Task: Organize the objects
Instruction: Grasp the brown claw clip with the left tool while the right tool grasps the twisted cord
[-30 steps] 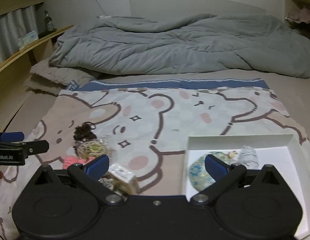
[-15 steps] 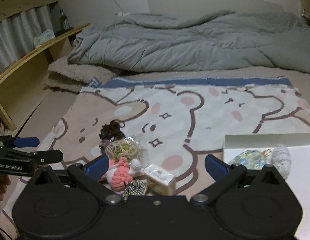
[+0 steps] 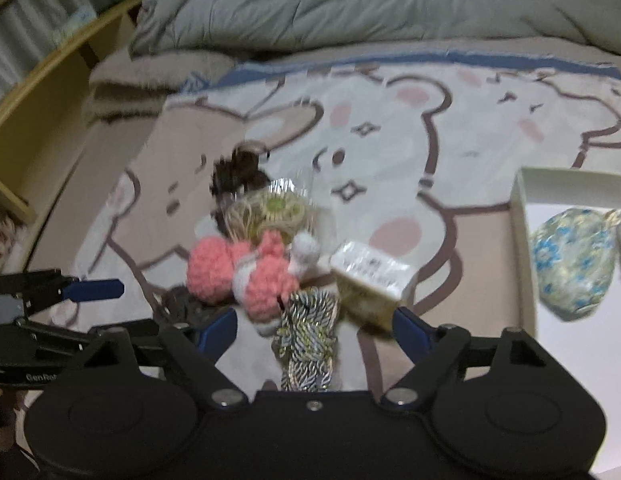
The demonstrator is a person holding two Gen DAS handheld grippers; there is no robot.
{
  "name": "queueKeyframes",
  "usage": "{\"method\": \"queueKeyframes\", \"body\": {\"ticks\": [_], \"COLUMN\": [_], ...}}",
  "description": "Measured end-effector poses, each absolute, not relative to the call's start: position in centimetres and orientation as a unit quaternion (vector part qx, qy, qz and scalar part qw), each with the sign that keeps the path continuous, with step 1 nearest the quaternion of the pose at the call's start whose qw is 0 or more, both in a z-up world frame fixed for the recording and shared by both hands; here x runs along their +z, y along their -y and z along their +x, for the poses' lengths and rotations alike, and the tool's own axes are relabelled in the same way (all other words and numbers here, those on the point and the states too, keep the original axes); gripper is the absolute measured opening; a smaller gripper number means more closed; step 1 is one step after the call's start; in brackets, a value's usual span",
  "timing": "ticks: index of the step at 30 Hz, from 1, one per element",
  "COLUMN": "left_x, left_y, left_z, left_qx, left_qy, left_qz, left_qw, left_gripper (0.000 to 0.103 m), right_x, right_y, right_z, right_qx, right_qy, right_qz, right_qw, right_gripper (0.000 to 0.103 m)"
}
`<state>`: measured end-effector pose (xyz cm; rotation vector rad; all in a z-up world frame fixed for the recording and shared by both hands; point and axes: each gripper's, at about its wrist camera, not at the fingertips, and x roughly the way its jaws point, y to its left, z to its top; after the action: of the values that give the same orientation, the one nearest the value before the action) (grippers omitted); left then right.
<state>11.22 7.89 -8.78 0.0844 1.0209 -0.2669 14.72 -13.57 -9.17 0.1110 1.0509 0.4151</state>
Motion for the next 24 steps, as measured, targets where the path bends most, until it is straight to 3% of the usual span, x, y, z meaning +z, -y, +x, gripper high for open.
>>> {"method": "queueKeyframes", "body": {"ticks": [4,11,24], "left_x": [-9.9,-11.7,-11.6], "left_y": [-7.5,-6.8,-7.7], "left_z": [11.7,12.3,13.0], "left_qx": [-0.131,-0.135,-0.126], "left_qy": [-0.5,-0.511,-0.506], "left_qz": [0.044,0.073,0.045], "left_qw": [0.855,0.846,0.852], "left_gripper": [0.061,0.06,0.043], "right_x": [-11.0,-13.8,-15.3], "right_y": [12.1,10.5,10.1], "right_z": [14.9,15.3,15.7], "right_qx": [0.193,0.182,0.184], "right_qy": [-0.515,-0.539,-0.549], "right_qz": [0.033,0.009,-0.004], "right_qw": [0.834,0.823,0.815], "right_gripper": [0.075,0.074,0.064]}}
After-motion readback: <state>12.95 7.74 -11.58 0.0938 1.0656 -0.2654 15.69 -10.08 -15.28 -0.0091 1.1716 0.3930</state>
